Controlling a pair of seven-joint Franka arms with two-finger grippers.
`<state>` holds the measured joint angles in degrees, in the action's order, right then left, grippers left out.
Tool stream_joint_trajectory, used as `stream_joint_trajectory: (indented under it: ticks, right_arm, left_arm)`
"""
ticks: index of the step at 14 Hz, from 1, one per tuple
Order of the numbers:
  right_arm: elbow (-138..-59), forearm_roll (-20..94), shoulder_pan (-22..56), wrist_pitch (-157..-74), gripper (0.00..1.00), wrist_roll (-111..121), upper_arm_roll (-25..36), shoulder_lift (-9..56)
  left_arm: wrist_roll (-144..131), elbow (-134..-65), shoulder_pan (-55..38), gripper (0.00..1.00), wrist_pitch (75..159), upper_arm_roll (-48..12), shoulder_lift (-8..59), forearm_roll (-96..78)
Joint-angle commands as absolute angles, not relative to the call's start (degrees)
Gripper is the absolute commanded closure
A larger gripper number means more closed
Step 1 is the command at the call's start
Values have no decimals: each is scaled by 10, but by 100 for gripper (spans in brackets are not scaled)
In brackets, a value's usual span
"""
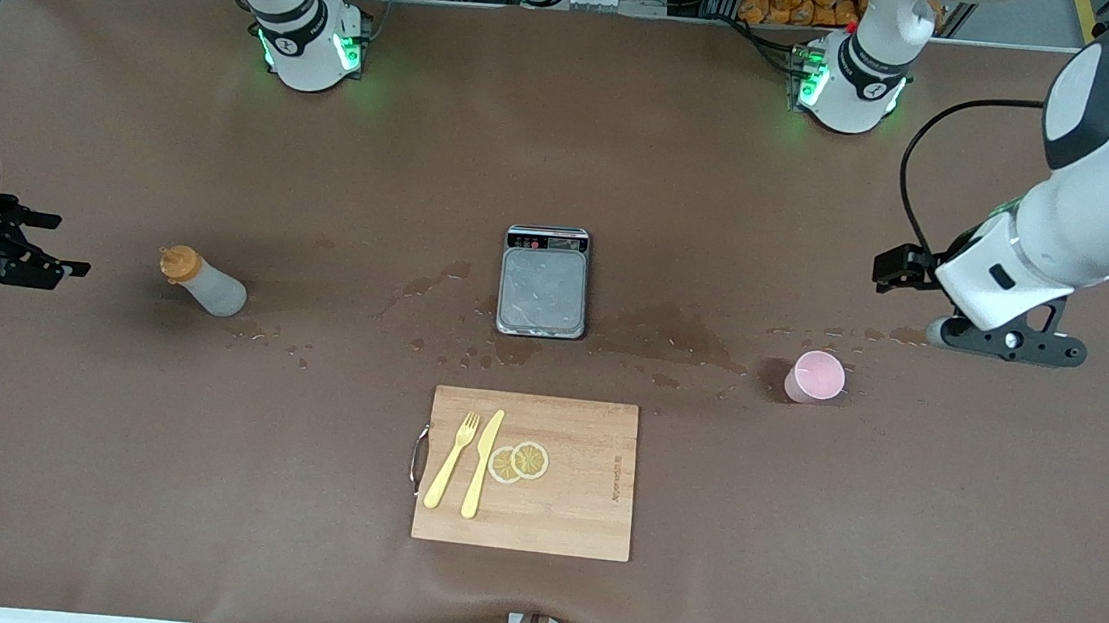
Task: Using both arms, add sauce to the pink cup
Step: 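Lower the right gripper around the bottle while the left gripper lowers around the cup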
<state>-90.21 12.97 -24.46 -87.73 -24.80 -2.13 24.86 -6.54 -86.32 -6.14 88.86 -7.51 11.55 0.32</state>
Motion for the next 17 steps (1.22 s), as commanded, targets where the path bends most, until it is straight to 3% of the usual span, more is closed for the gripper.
stream_joint_trajectory:
  ticks: [1, 9, 17]
  right_arm:
    - [-870, 179, -294, -858, 0, -265, -33, 306]
    - [-868, 293, -350, -864, 0, -274, -32, 410]
    - [-868, 381, -371, -860, 0, -310, -32, 473]
  left_arm:
    - [-67, -880, -62, 0, 929, -77, 136, 6]
    - [-68, -975, -56, 0, 1073, -76, 171, 8]
    - [-68, -980, -45, 0, 1115, -76, 220, 8]
